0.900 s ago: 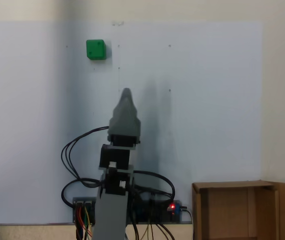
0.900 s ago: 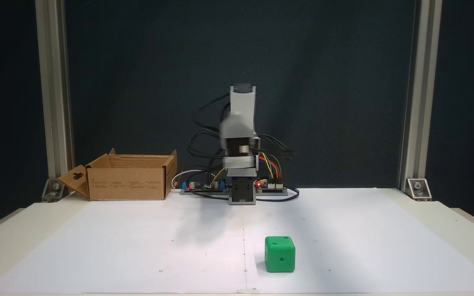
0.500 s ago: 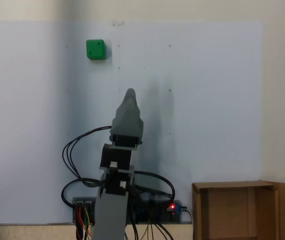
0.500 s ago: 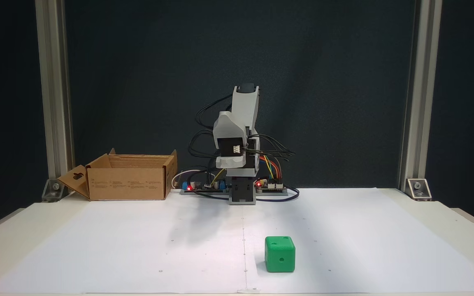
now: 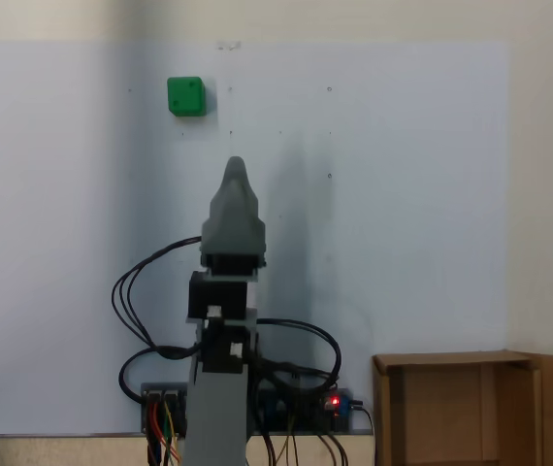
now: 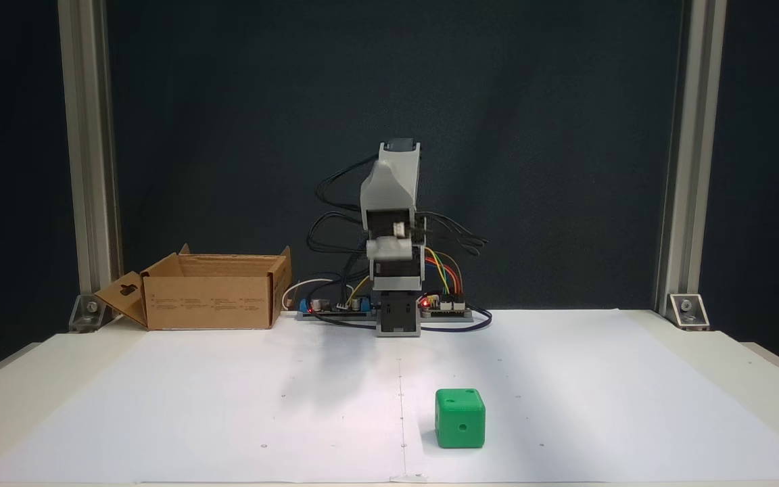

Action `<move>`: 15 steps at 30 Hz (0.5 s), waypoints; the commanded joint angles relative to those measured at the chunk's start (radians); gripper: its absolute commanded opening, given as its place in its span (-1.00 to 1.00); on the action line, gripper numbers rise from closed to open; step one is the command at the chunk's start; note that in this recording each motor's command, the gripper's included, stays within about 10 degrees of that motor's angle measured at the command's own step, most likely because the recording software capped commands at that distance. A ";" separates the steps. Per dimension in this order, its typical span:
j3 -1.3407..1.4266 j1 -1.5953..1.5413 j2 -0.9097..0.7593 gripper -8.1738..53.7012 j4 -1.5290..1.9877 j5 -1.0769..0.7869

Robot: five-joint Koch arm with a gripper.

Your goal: Grasp a green dice and put it in the bin.

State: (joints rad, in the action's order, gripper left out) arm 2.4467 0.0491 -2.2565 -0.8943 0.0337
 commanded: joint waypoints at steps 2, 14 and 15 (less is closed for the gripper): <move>-0.103 -0.051 -0.103 0.67 0.222 -0.061; -0.483 -0.156 0.092 0.66 0.957 -0.048; -0.532 -0.158 0.127 0.66 1.011 -0.032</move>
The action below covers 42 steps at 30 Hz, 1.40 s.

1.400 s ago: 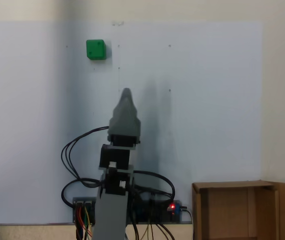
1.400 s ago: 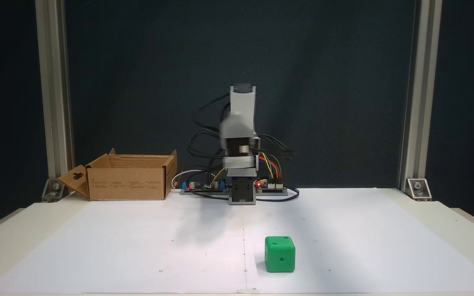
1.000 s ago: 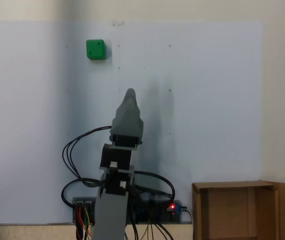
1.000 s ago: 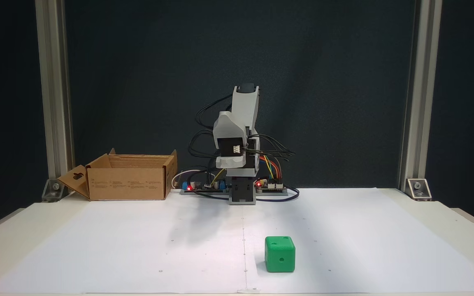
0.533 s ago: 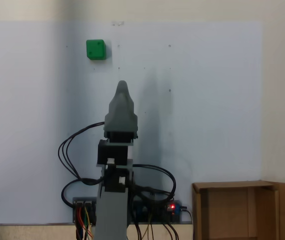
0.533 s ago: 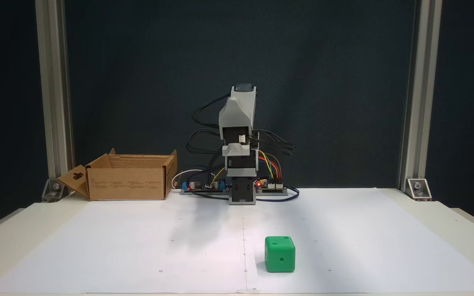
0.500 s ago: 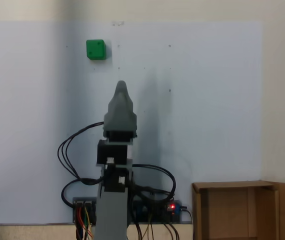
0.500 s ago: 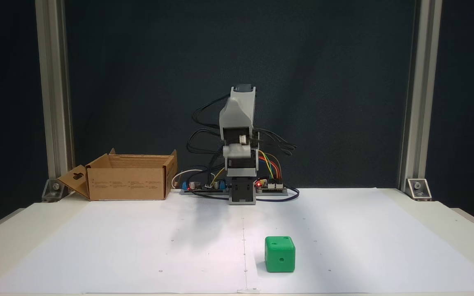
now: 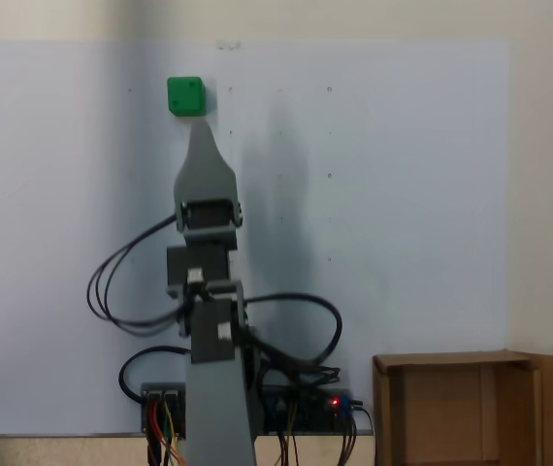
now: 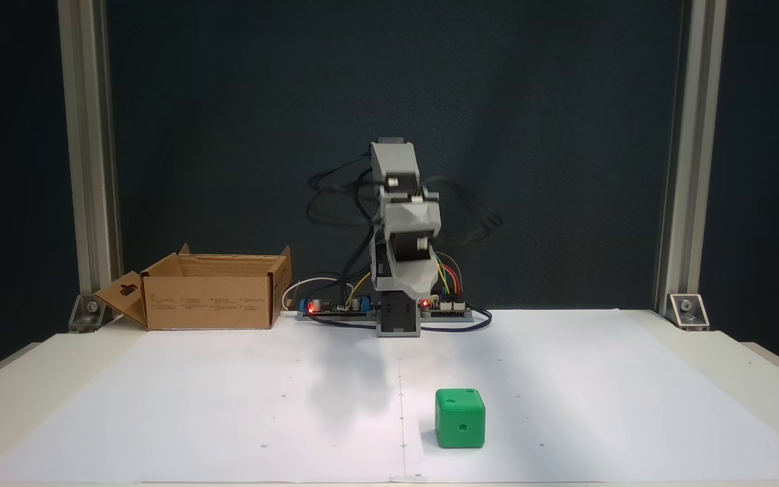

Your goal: Grasp a green dice and put it in the bin.

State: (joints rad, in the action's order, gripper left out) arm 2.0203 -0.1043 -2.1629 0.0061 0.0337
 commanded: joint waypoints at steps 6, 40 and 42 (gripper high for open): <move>-0.414 -0.023 0.235 0.66 0.438 0.143; -1.166 -0.138 0.658 0.53 1.246 0.414; -1.172 -0.138 0.675 0.53 1.241 0.414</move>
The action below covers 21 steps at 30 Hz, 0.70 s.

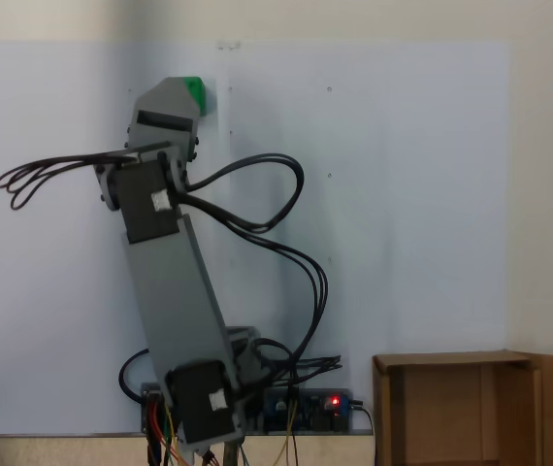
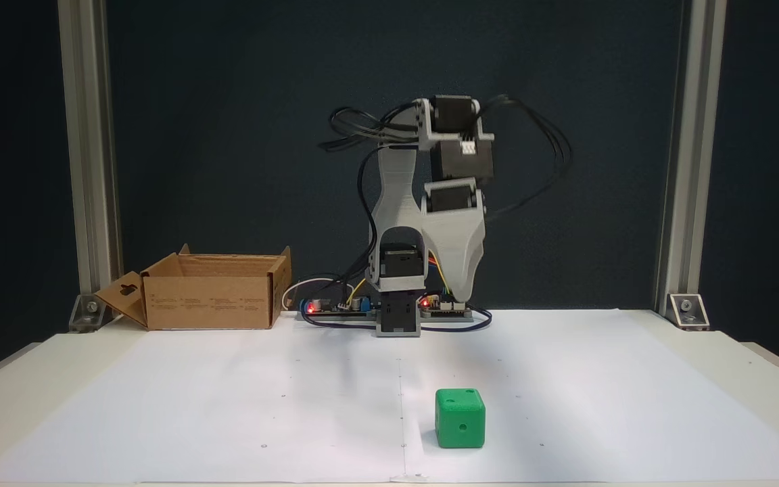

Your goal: Grasp a green dice and put it in the bin.

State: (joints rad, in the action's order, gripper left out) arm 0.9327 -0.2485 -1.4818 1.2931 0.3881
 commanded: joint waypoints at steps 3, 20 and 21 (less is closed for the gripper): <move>-0.124 0.006 0.043 0.53 -0.055 0.058; -0.207 0.011 0.250 0.52 -0.057 0.049; -0.207 0.012 0.256 0.52 -0.057 0.048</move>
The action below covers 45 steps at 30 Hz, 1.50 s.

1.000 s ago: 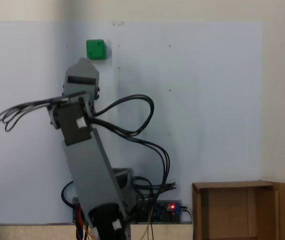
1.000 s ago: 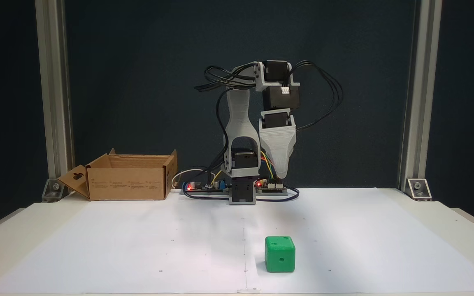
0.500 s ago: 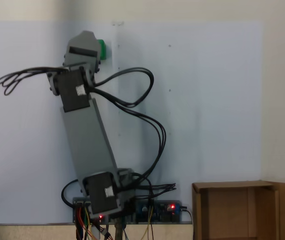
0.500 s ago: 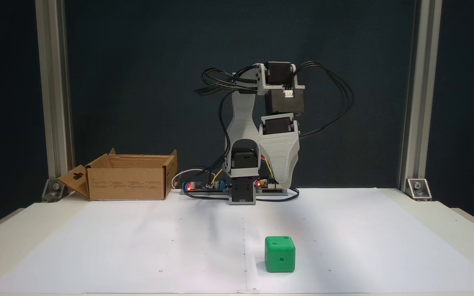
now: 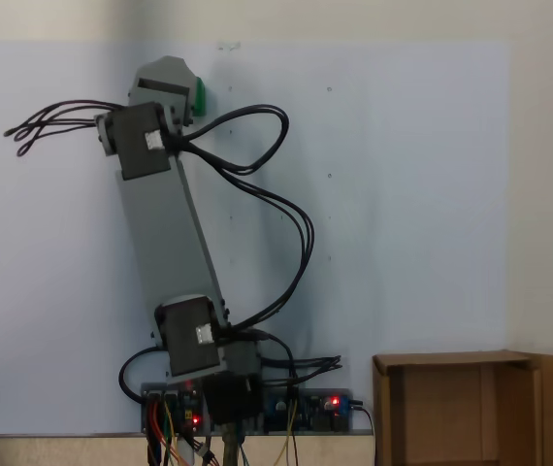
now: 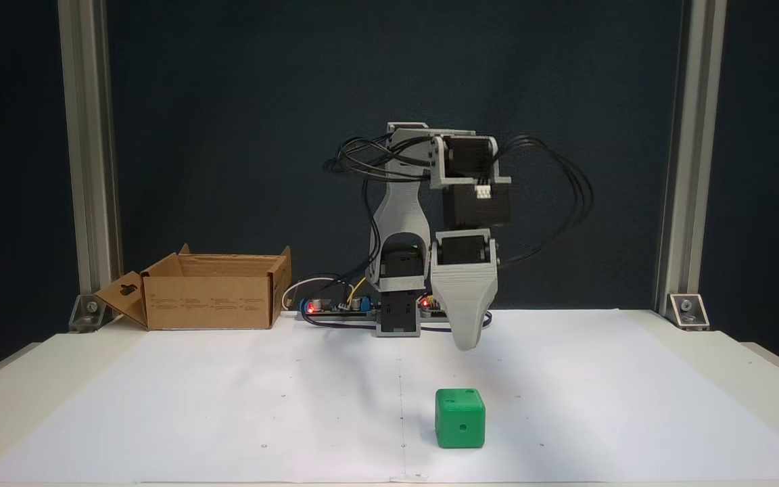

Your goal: Grasp a green dice and put it in the bin.

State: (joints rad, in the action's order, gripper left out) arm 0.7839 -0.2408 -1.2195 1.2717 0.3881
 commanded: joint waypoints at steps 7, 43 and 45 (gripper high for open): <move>-0.058 0.000 0.012 0.52 -0.032 -0.129; -0.061 0.021 0.003 0.52 -0.158 -0.261; -0.061 0.025 0.003 0.52 -0.161 -0.261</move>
State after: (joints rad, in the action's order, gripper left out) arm 0.7839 -0.2178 -1.1919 1.1490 0.1795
